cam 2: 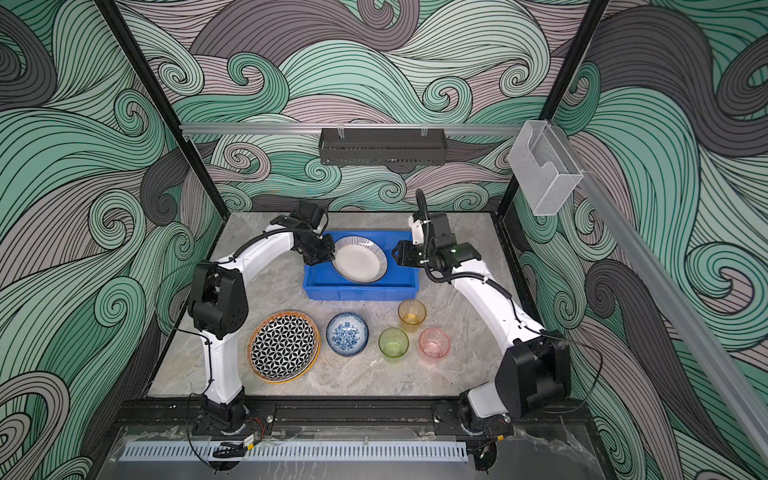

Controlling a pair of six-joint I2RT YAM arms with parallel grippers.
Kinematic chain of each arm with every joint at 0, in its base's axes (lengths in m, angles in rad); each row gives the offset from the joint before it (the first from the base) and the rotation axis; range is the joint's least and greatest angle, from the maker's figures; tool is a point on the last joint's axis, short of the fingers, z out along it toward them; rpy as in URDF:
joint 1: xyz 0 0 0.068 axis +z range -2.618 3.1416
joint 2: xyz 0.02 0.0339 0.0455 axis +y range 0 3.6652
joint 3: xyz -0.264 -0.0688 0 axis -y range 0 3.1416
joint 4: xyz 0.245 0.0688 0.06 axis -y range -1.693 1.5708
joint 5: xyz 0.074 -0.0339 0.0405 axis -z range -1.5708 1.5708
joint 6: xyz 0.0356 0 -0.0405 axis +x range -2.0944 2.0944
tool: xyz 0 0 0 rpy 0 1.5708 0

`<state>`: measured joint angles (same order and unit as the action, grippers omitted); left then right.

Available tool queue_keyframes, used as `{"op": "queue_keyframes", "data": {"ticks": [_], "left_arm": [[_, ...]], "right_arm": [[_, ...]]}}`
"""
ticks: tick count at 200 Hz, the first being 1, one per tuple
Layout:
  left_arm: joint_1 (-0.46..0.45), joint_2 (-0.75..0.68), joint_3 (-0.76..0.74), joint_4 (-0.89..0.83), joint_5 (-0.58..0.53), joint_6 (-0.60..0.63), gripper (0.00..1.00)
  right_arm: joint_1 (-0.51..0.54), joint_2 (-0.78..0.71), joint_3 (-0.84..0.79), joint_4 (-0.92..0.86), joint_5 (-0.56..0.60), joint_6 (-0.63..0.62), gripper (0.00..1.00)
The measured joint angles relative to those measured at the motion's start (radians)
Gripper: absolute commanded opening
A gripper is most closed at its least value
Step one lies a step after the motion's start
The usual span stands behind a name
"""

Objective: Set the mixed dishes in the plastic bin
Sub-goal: 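Lower the striped plate into the bin with the left gripper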

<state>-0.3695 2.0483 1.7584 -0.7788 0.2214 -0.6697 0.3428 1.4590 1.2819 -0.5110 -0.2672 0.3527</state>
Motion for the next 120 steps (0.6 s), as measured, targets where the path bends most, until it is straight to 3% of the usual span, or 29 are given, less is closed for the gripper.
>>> {"op": "queue_keyframes", "data": {"ticks": [120], "left_arm": [[-0.007,0.052,0.010,0.016,0.000,-0.004,0.00]], "right_arm": [[0.000,0.014,-0.005,-0.008,-0.002,0.000,0.53]]}}
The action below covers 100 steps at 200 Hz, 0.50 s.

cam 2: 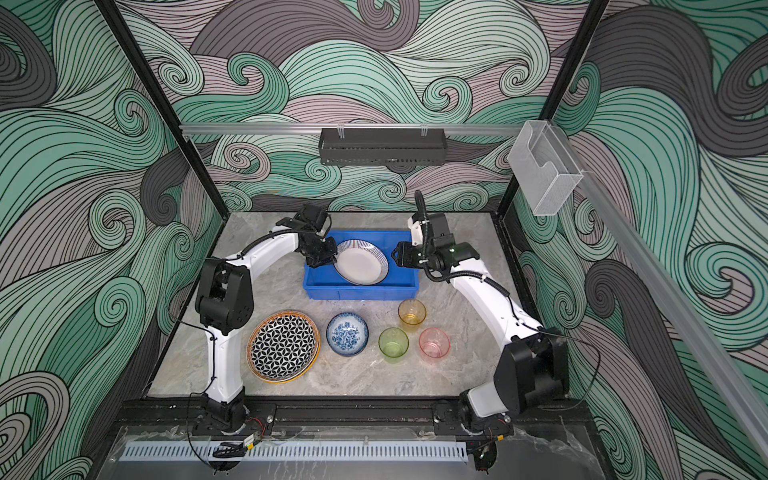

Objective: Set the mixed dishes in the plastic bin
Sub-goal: 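Lower the striped plate into the bin with the left gripper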

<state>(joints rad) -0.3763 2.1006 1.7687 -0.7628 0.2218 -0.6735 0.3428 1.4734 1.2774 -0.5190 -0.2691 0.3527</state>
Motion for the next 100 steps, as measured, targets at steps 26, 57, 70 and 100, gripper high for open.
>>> {"op": "queue_keyframes", "data": {"ticks": [26,57,70,100], "left_arm": [[-0.001,0.003,0.000,0.001,0.000,0.000,0.00],[-0.002,0.006,0.001,0.001,-0.001,0.000,0.00],[-0.005,0.011,0.005,0.001,-0.001,0.000,0.00],[-0.014,0.039,0.029,0.002,-0.001,0.000,0.00]], "right_arm": [[0.000,0.000,-0.017,-0.002,0.000,0.000,0.53],[0.000,0.000,-0.029,-0.004,0.000,0.000,0.53],[0.000,0.000,-0.029,-0.003,0.000,0.000,0.53],[0.000,-0.001,-0.030,-0.004,0.000,0.000,0.53]]}}
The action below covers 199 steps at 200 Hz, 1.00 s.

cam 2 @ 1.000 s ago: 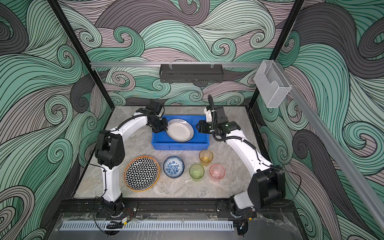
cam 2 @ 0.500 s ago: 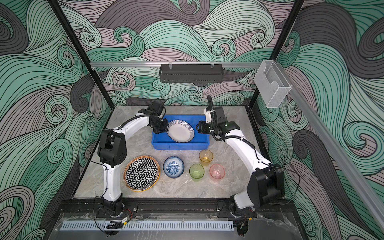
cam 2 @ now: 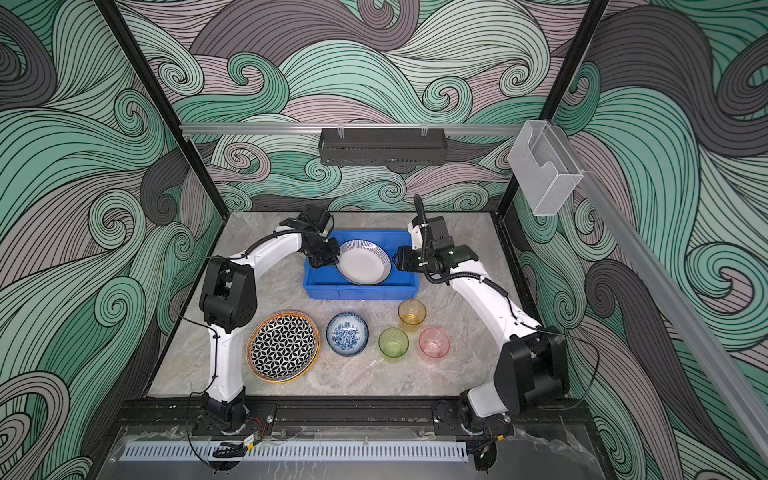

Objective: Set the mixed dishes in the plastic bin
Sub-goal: 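Lower the striped plate into the bin with the left gripper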

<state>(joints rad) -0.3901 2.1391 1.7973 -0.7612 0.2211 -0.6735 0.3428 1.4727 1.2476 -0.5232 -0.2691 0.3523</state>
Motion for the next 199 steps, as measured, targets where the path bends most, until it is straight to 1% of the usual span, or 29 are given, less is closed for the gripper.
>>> {"op": "queue_keyframes", "data": {"ticks": [35,126,199], "left_arm": [[-0.014,0.032,0.025,0.013,0.001,0.000,0.00],[-0.039,0.057,0.054,0.019,0.001,-0.018,0.00],[-0.056,0.085,0.056,0.047,0.035,-0.043,0.00]], "right_arm": [[0.000,-0.011,-0.009,-0.001,0.002,-0.001,0.55],[0.000,-0.023,-0.029,-0.012,0.006,-0.004,0.55],[0.000,-0.023,-0.032,-0.013,0.002,-0.003,0.55]]}}
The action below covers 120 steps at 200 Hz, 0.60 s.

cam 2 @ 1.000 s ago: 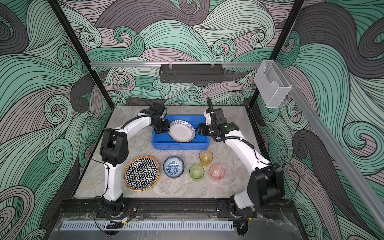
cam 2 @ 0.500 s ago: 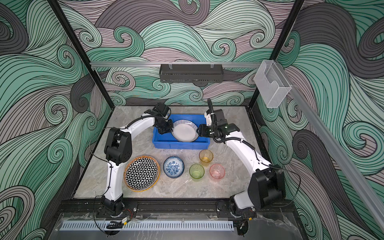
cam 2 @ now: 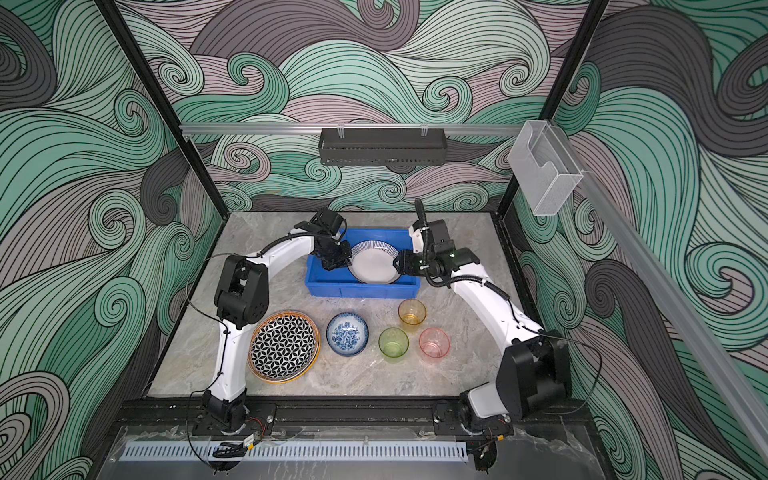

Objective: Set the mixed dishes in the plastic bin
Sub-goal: 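Lower the striped plate into the bin with the left gripper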

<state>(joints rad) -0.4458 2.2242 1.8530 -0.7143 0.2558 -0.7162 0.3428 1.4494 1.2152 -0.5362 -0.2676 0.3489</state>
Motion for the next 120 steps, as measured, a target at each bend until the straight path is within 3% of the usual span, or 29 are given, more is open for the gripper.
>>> {"op": "queue_keyframes", "data": {"ticks": [120], "left_arm": [[0.042,-0.056,-0.065,-0.007,-0.048,-0.002,0.00]], "right_arm": [[0.001,0.000,0.000,-0.006,-0.002,0.000,0.55]]}}
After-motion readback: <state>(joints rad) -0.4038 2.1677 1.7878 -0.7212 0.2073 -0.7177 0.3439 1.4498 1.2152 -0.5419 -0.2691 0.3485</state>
